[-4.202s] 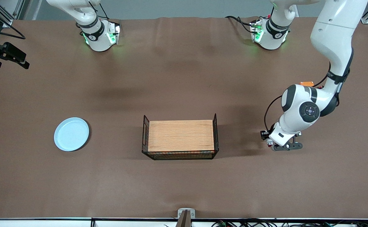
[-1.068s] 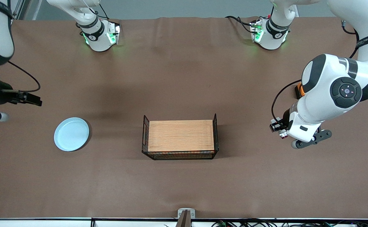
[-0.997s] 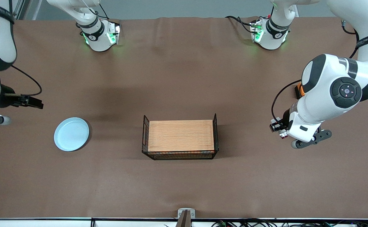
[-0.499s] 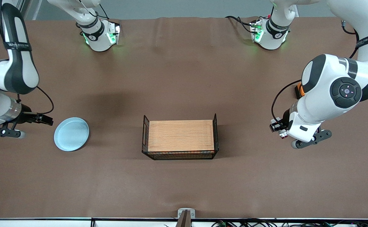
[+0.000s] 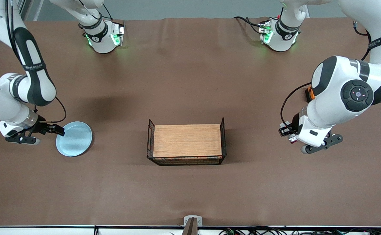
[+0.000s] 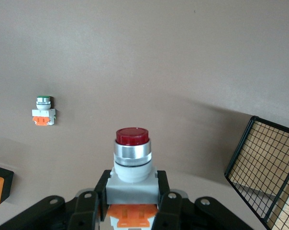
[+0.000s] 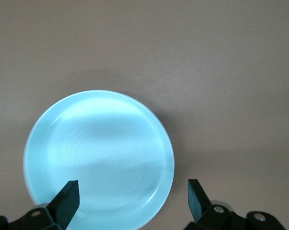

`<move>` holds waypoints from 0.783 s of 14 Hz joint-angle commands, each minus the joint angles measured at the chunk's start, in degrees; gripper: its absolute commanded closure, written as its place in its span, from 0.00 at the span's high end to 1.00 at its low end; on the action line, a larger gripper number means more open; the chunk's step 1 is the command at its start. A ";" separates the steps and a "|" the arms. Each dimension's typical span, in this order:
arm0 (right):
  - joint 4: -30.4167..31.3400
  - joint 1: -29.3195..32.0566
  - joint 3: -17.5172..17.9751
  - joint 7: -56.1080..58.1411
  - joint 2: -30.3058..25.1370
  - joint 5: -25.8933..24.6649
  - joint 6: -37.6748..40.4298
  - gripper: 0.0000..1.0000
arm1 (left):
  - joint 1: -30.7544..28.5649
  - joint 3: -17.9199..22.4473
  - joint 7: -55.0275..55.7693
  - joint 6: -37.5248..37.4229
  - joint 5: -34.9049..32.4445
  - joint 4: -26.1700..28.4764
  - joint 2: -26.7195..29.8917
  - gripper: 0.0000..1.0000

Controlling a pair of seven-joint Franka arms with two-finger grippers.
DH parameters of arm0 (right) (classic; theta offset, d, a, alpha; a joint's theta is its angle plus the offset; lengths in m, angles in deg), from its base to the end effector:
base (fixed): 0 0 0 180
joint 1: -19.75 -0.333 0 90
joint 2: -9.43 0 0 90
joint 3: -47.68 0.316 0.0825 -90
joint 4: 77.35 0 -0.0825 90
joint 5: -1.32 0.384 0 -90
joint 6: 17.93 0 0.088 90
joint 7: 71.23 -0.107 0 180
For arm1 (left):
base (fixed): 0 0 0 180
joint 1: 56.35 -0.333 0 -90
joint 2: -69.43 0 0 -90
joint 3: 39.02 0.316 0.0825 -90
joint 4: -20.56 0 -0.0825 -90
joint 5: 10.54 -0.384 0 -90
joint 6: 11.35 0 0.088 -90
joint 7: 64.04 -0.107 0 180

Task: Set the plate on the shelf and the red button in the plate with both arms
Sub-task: 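Lower the right gripper to the rim of the pale blue plate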

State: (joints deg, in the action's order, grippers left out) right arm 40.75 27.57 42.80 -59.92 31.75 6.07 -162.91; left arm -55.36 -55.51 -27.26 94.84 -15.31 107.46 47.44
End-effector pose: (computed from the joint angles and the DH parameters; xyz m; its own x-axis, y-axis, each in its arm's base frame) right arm 0.5863 -0.1318 0.2517 0.9931 -0.0824 0.0836 -0.0823 -0.9966 -0.0043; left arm 0.6446 -0.1695 0.4463 0.9451 0.3242 -0.0412 0.3246 -0.9458 0.0033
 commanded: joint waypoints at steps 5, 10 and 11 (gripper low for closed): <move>-1.82 2.90 0.75 2.84 6.95 1.58 -2.76 1.00 | 0.15 0.06 0.66 -0.99 0.73 -1.12 0.11 0.32; -2.43 3.43 0.84 3.01 9.06 1.67 -2.76 0.89 | 0.06 0.06 0.84 -0.99 0.64 -1.12 0.11 0.32; -2.43 3.43 0.84 3.10 9.06 1.67 -2.68 0.80 | 0.06 0.06 0.84 -0.99 0.64 -1.12 0.11 0.32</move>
State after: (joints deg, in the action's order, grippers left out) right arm 39.47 29.87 42.80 -58.27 40.16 6.79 -165.77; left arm -55.39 -55.51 -27.14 94.84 -15.31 107.29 47.44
